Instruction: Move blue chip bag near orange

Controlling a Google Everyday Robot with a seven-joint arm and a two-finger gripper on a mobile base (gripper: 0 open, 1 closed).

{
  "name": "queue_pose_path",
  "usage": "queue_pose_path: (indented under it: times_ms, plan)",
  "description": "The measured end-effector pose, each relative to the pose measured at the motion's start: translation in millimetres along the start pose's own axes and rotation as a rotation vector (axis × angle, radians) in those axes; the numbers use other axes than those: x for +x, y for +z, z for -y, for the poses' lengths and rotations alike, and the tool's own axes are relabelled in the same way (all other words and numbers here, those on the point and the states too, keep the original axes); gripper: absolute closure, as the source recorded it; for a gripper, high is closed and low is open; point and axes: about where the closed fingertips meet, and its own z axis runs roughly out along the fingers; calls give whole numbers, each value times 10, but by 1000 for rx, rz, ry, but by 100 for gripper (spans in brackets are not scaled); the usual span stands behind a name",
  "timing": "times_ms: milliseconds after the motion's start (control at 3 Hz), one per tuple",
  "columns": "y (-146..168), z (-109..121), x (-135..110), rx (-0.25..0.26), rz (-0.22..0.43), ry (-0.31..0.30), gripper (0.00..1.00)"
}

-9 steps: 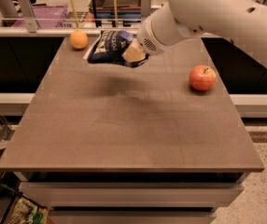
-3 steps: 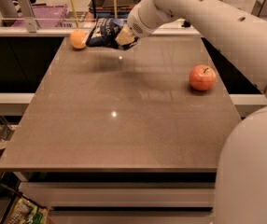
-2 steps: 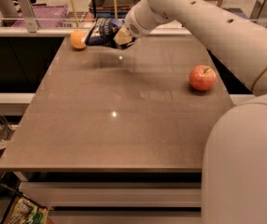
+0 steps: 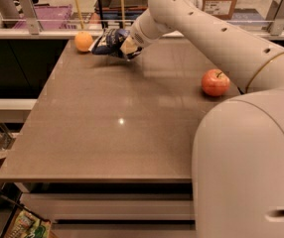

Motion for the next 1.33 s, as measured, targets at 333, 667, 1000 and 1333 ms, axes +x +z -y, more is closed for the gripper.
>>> queue_pose_path:
  times_ms: [333,667,1000,1333]
  plan:
    - [15,-19,3,-4,0,-1,82]
    - [45,-38,7,-8,-2,-2,59]
    - [72,-58,12,-12,-4,-2,35]
    - [99,-76,17,-16,-6,-3,12]
